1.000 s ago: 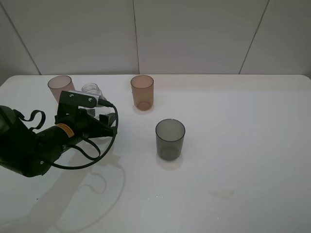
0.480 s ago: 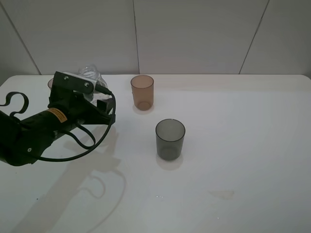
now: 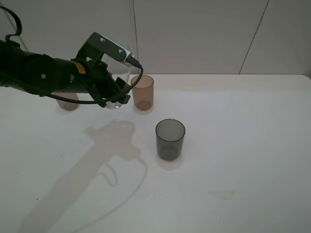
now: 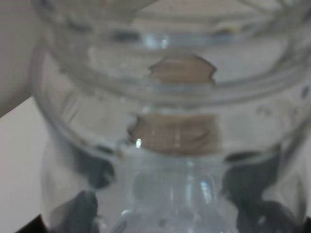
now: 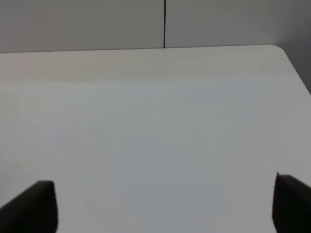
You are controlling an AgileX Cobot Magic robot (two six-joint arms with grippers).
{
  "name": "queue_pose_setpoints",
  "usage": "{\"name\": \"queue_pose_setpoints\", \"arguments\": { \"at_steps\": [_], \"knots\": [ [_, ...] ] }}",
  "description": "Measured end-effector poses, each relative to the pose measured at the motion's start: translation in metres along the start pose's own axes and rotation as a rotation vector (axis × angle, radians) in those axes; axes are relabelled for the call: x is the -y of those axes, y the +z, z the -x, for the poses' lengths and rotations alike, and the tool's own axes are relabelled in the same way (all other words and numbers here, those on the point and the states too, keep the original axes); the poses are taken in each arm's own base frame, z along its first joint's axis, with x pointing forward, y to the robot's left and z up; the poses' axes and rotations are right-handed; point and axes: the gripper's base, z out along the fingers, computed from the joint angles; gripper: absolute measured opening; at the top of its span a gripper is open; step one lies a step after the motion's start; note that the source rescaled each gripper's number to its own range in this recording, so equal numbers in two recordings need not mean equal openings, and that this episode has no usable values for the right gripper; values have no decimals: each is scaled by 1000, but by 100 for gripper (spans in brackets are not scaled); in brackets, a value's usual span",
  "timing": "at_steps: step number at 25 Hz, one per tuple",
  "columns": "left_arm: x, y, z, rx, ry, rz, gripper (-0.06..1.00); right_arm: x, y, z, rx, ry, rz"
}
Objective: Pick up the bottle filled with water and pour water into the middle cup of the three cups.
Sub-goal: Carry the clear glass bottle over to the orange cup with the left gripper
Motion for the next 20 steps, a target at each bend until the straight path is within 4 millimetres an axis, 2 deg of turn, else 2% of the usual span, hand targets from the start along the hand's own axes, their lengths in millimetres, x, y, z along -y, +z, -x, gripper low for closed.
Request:
{"name": "queue_pose_setpoints", "arguments": {
  "at_steps": [6,9,13,20],
  "knots": [
    [-16,0,35,-110,126,-32,3,0,0,0,0,0,0],
    [-25,-1,44,-134,207,-18,3,0,0,0,0,0,0],
    [-36,7,45,-201,334,2,3,0,0,0,0,0,0],
    [-42,39,29,-379,494,-4,3,0,0,0,0,0,0]
  ]
}}
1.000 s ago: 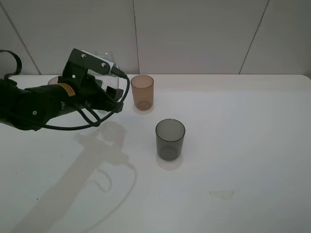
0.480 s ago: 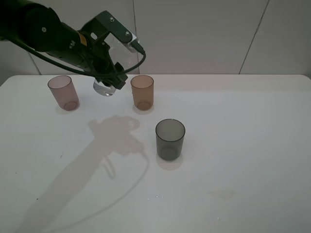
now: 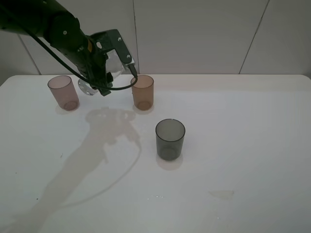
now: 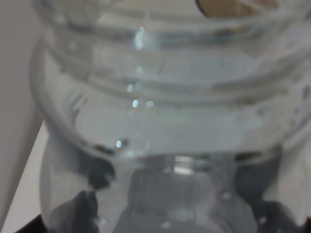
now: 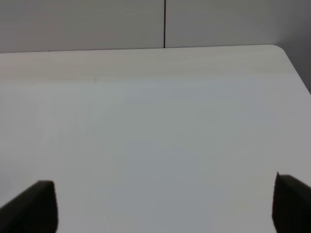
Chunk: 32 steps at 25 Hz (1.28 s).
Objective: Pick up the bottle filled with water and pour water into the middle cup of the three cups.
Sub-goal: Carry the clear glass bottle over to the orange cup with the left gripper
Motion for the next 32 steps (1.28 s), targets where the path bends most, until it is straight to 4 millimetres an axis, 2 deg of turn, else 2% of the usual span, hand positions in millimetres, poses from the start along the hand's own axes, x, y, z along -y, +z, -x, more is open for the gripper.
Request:
{"name": "queue_pose_setpoints", "arguments": {
  "at_steps": [10,21,27,32],
  "knots": [
    [-9,24,8,-42,175,41,3,0,0,0,0,0,0],
    [-1,42,9,-89,414,52,3,0,0,0,0,0,0],
    [-3,45,9,-101,489,75,3,0,0,0,0,0,0],
    [-11,42,17,-80,498,110,3,0,0,0,0,0,0]
  ]
}}
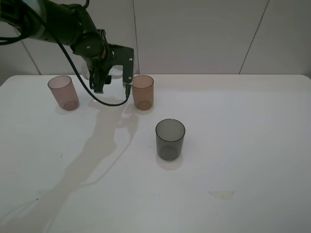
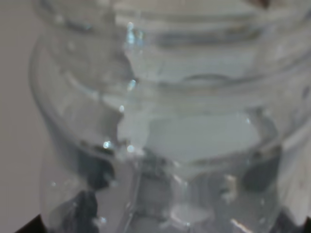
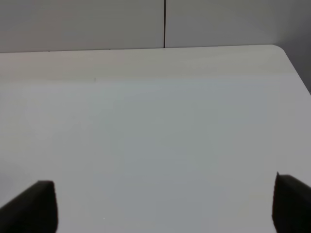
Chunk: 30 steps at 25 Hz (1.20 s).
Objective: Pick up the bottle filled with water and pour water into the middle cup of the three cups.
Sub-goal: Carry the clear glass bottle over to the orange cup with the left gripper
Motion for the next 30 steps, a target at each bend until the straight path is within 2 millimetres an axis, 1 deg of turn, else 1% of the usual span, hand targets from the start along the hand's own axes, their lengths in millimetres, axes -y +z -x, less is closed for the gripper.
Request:
{"name": "queue_pose_setpoints", "arguments": {
  "at_steps": [4,11,20,30],
  "knots": [
    [-6,-1,1,1,36,32,3,0,0,0,0,0,0],
    [-5,4,0,-19,131,53,3,0,0,0,0,0,0],
    [-10,4,3,1,228,106,3,0,0,0,0,0,0],
    [-11,4,3,5,249,116,3,0,0,0,0,0,0]
  ]
}}
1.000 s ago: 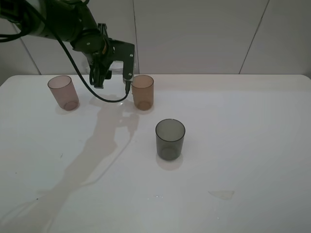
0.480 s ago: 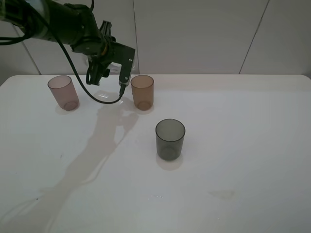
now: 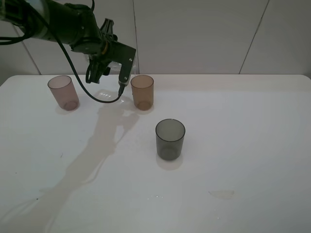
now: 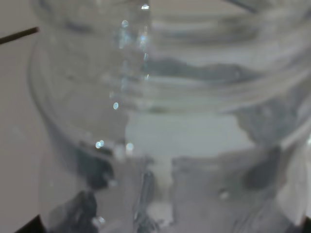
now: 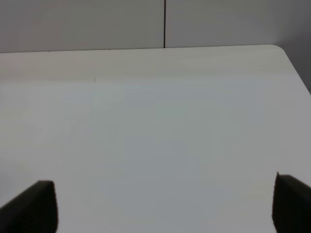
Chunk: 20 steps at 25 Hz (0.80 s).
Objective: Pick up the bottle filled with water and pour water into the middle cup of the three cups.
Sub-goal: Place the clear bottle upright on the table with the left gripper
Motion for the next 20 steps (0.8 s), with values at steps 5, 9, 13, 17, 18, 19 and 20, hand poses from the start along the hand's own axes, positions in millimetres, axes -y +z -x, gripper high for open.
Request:
{"name": "queue_pose_setpoints", "arguments": {
  "at_steps": [5,9,13,17,18,19,20],
  "knots": [
    [-1,0,1,9,39,11,3,0,0,0,0,0,0],
    [-2,0,2,21,56,23,3,0,0,0,0,0,0],
    [-3,0,3,29,98,35,3,0,0,0,0,0,0],
    [-4,0,4,37,121,43,3,0,0,0,0,0,0],
    [-4,0,4,42,129,48,3,0,0,0,0,0,0],
    [-5,0,5,47,138,53,3,0,0,0,0,0,0],
    [-5,0,5,51,147,58,3,0,0,0,0,0,0]
  ]
}}
